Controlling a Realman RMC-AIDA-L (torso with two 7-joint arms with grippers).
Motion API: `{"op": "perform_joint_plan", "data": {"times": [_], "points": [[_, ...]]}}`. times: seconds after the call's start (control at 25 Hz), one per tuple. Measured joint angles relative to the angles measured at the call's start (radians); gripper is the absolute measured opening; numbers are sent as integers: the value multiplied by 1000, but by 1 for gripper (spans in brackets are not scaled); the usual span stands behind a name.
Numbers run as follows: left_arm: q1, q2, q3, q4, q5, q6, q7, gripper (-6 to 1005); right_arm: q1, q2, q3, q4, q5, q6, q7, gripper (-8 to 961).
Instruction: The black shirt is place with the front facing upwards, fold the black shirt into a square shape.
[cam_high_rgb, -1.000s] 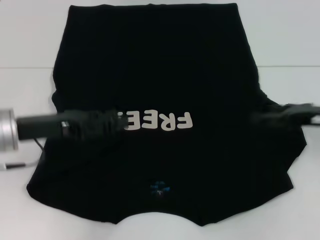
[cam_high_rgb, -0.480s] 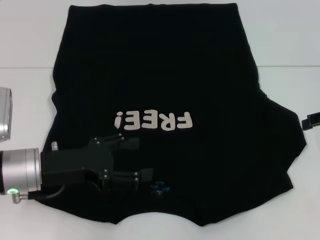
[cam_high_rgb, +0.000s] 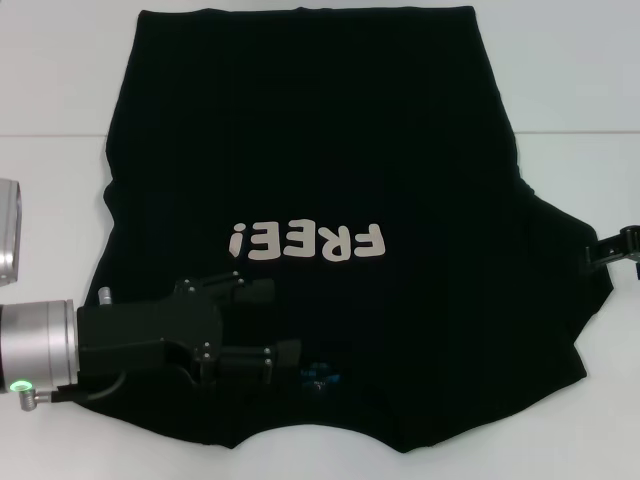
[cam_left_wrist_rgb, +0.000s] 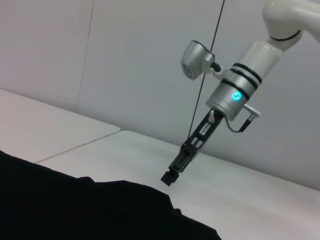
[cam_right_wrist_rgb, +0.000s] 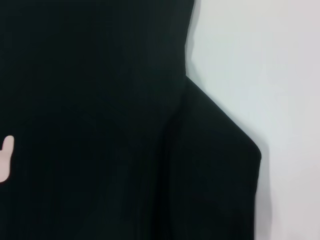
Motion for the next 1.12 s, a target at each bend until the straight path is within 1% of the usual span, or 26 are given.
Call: {"op": "perform_joint_plan", "data": {"times": [0.16,0.32,0.68,0.92,1.12], "points": [[2,0,0,-1,0,0,-1,901,15,2,-35,61,-1,66,2,935],[3,0,0,-2,0,-1,-2,900,24,9,-53,82,-2,103,2,933],[2,0,0,3,0,-6,-8,900,33,12,-58,105,-3,136,-6,928],[-1,4,0,4,-1,-12,-10,900,38,17,-98,115,-3,161,-1,926],[-3,4,0,4,-1,-13,-11,901,52,21,-111,134,-3,170,1,923]]}}
